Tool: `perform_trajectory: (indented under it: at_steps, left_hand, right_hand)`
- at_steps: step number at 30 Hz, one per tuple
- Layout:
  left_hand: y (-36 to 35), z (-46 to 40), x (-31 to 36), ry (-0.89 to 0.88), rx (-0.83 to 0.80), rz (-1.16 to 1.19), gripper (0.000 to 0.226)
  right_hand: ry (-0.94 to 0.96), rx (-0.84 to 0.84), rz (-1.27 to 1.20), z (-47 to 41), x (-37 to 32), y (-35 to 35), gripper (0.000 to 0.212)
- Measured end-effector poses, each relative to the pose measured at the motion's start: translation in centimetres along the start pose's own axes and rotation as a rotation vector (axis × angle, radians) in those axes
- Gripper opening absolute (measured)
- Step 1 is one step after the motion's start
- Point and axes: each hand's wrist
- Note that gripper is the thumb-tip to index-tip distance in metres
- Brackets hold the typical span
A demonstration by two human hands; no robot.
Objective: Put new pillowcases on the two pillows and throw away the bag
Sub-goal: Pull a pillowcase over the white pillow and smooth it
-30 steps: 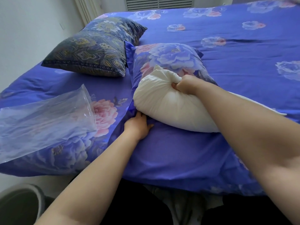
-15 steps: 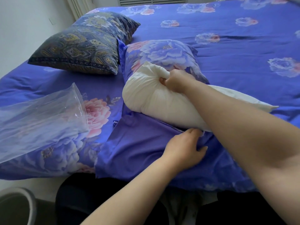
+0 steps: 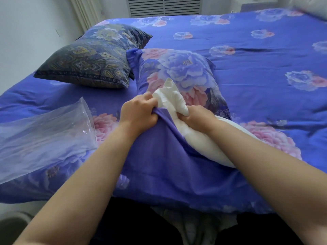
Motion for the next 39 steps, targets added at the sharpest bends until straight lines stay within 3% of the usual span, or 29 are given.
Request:
perform_trajectory:
  at_steps: [2,7,9,12,14,16,18,19,22,24,28,30,32,34,36,39]
  left_hand:
    - [-0.3,-1.7,0.8,0.031,0.015,0.075,0.015]
    - [-1.3,-0.8,0.3,0.098,0.014,0.260,0.059]
    - [-0.9,0.0,-0.4,0.074,-0.073,0.354,0.047]
    - [0.3,-0.9,-0.3,-0.045,-0.314,0.328,0.009]
    - [1.1,-1.6,0.4,-0.111,-0.442,0.208,0.014]
    - [1.2,-1.8,0.9,-0.220,-0.354,0.179,0.014]
    - [0.6,-1.5,0.8,-0.308,-0.273,0.277,0.043]
    - [0.4,-1.1,0.8,-0.302,-0.287,0.347,0.045]
    - [0.4,-0.6,0.6,-0.210,-0.415,0.369,0.012]
    - [0.8,-0.3,0.5,-0.169,-0.563,0.324,0.021]
    - [2.2,0.4,1.0,-0.054,-1.008,0.210,0.030]
    - [2.6,0.9,1.4,-0.087,-1.079,0.081,0.025]
    - [2.8,1.8,1.7,-0.225,-0.838,-0.062,0.006]
    - [2.7,2.9,2.0,-0.316,-0.589,-0.042,0.030]
    - [2.7,4.0,3.2,-0.365,-0.537,0.025,0.058]
    - [2.9,5.4,6.6,-0.393,-0.522,-0.095,0.071]
  right_hand:
    - [0.030,0.012,0.073,0.6,0.0,0.1,0.044]
    - [0.075,-0.010,0.190,2.3,-1.0,0.5,0.047]
    - [0.111,-0.016,0.268,2.9,-1.8,0.5,0.046]
    - [0.166,-0.070,0.453,3.5,-3.5,-0.6,0.031]
    - [0.121,-0.094,0.497,3.7,-4.3,-1.9,0.032]
    - [0.081,-0.101,0.508,4.1,-4.3,-2.7,0.034]
    - [0.121,-0.118,0.479,4.5,-3.8,-2.7,0.032]
    - [0.139,-0.145,0.446,5.0,-3.6,-2.3,0.030]
    - [0.186,-0.219,0.290,6.1,-3.5,-0.8,0.025]
    - [0.198,-0.301,0.182,6.5,-3.1,-0.1,0.029]
    - [0.187,-0.521,-0.046,6.3,-1.4,0.8,0.050]
    - [0.216,-0.575,-0.189,7.3,-0.4,1.2,0.054]
    - [0.238,-0.474,-0.308,8.6,0.4,0.9,0.054]
    - [0.236,-0.266,-0.395,9.6,0.8,-0.2,0.048]
    - [0.219,-0.016,-0.502,10.3,0.9,-1.1,0.036]
    - [0.117,0.439,-0.472,11.4,1.5,-1.5,0.026]
Point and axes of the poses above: each hand's wrist, its own z-axis away from the middle knuckle, its own y-axis out of the back of the hand, x = y × z, and after that the axes turned 7 degrees about -y, right-handed
